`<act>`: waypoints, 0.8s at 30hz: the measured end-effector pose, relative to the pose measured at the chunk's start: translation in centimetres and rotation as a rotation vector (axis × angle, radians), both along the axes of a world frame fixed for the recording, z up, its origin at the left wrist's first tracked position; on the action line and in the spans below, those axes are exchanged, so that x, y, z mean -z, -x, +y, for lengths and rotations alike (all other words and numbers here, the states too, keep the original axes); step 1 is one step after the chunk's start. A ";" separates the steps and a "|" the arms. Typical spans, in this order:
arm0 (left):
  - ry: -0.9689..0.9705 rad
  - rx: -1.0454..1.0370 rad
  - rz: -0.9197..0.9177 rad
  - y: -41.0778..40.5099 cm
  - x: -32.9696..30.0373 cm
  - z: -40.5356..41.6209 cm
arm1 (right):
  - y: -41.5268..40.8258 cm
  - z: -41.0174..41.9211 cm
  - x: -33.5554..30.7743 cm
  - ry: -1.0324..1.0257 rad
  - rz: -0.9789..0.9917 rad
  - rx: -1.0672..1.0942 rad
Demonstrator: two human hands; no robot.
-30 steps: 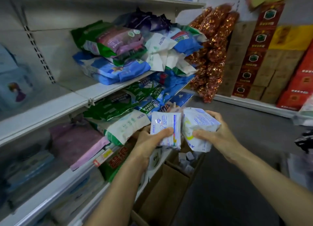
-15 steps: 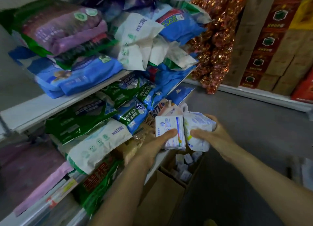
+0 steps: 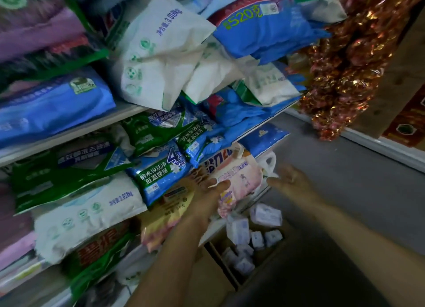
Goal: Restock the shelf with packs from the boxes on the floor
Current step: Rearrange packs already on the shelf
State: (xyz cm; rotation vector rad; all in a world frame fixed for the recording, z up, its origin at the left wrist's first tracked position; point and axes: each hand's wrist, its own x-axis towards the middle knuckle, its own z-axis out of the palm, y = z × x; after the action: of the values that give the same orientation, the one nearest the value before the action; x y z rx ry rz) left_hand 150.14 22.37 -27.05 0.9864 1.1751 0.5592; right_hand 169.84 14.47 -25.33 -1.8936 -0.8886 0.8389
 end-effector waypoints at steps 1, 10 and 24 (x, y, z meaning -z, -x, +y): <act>-0.002 -0.023 -0.018 -0.3 -0.3 0.4 | -0.6 0.8 0.0 -0.011 0.017 -0.007; -0.067 -0.141 -0.095 -0.3 -3.6 1.7 | 0.4 4.9 -1.4 -0.092 0.119 -0.177; -0.208 -0.357 -0.185 12.2 -10.0 -2.2 | 12.9 4.6 -9.0 -0.242 0.137 -0.430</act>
State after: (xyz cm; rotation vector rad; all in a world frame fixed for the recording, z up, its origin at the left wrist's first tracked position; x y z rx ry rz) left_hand 137.95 20.18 -17.08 0.8806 1.1480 1.0519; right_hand 156.97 19.08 -16.29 -1.4385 -1.2726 1.0474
